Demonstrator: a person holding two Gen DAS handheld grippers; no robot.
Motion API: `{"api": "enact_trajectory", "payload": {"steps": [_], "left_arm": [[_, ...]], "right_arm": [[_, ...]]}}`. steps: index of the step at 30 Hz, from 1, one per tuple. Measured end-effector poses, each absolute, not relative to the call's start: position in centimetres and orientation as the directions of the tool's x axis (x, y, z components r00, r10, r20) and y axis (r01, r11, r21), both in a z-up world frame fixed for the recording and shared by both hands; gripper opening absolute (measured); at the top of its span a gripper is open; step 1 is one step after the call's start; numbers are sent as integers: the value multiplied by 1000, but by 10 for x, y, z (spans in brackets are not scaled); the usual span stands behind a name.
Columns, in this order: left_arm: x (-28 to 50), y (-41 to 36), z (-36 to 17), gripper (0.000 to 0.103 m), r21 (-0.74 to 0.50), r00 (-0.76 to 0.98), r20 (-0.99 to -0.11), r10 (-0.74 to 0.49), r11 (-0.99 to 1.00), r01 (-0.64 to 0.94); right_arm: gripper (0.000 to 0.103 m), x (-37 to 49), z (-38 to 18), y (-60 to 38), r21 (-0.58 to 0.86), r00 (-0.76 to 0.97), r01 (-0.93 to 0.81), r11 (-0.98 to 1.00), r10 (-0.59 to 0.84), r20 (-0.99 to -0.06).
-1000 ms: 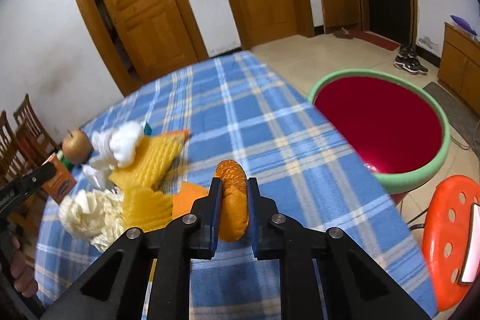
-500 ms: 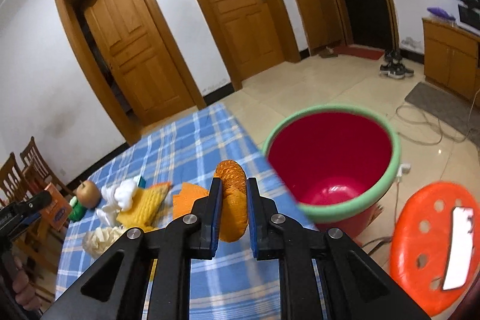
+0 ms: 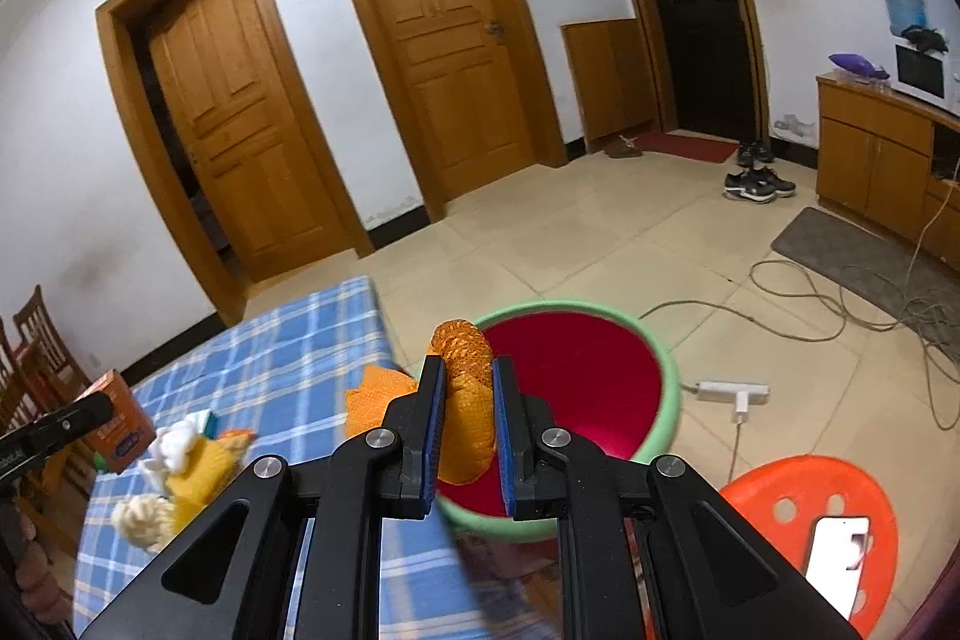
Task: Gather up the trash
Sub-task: 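Carry the box and sponge over the red bucket and open both grippers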
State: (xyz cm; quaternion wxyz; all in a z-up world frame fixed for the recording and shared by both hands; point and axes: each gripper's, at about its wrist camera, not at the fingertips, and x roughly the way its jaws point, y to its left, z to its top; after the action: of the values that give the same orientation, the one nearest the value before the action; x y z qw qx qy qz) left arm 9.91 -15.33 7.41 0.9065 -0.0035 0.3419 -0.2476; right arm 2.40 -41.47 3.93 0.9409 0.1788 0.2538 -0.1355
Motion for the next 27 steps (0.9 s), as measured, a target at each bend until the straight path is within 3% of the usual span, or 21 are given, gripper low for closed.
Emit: {"api": "enact_trajectory", "payload": {"steps": [9, 18, 27], "left_arm": [[118, -258, 46, 53, -171, 516, -662, -543, 781, 601], [136, -321, 4, 53, -131, 468, -718, -515, 761, 636], [155, -336, -36, 57, -142, 408, -783, -470, 774, 618]], "right_arm": [[16, 27, 10, -460, 286, 798, 418, 862, -198, -569], [16, 38, -26, -488, 317, 748, 473, 822, -185, -638], [18, 53, -48, -493, 305, 717, 475, 825, -162, -679]]}}
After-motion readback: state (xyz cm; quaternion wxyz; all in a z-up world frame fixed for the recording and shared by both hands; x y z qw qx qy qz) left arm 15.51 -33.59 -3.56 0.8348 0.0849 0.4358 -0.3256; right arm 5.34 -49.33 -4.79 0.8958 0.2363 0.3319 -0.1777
